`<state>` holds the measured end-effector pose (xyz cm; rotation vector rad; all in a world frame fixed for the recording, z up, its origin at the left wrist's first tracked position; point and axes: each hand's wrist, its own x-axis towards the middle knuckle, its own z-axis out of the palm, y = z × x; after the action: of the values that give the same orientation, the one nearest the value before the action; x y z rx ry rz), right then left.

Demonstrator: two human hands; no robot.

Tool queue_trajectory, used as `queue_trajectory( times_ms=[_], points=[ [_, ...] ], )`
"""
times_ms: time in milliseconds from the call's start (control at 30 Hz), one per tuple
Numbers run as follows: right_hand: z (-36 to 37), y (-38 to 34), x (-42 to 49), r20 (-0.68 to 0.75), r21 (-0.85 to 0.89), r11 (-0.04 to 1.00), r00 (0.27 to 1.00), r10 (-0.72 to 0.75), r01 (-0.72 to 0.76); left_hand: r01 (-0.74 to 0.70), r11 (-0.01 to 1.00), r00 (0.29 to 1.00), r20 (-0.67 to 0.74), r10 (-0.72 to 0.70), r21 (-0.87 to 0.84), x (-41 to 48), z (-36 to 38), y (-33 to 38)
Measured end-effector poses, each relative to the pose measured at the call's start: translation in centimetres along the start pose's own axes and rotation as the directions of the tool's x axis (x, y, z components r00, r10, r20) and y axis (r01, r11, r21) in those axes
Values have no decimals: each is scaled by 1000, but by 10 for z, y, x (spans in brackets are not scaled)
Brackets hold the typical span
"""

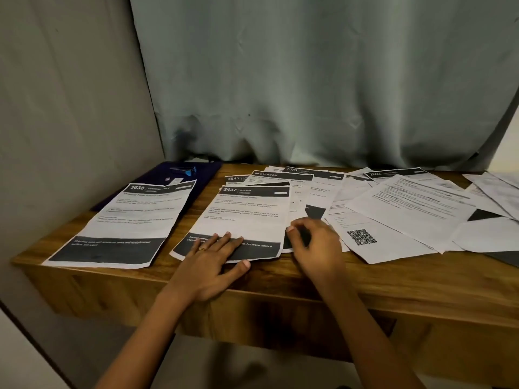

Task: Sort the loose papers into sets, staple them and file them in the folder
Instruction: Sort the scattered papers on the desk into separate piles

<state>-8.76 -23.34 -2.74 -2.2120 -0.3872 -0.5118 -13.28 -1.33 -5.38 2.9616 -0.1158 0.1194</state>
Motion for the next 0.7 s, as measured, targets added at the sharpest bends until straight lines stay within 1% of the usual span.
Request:
queue_trajectory(
  times_ms=[33, 67, 100, 167, 300, 367, 433, 600, 700],
  points=[
    [-5, 4, 5, -17, -129, 989, 997, 78, -79, 18, 1000, 1000, -20, -18, 1, -1, 1, 1],
    [-8, 7, 10, -1, -236, 960, 988, 156, -152, 33, 999, 999, -40, -33, 7, -2, 3, 2],
    [-10, 9, 14, 28, -304, 930, 974, 225, -206, 44, 999, 997, -59, -43, 15, -2, 5, 3],
    [-10, 12, 17, 69, -332, 910, 956, 287, -249, 62, 998, 995, -86, -60, 30, -3, 8, 5],
    [-2, 9, 17, 92, -379, 893, 950, 299, -244, 86, 995, 991, -102, -81, 46, -2, 9, 4],
    [-1, 7, 17, 88, -365, 891, 943, 322, -270, 91, 994, 991, -103, -85, 57, -2, 10, 4],
    [-2, 8, 17, 63, -313, 903, 942, 330, -295, 96, 993, 991, -98, -89, 66, -2, 9, 5],
    [-11, 21, 13, -69, -148, 923, 935, 348, -354, 102, 992, 991, -93, -95, 76, -4, 9, 4],
    [-22, 31, 9, -114, -98, 909, 912, 394, -405, 99, 993, 992, -89, -93, 71, -2, 9, 2]
  ],
)
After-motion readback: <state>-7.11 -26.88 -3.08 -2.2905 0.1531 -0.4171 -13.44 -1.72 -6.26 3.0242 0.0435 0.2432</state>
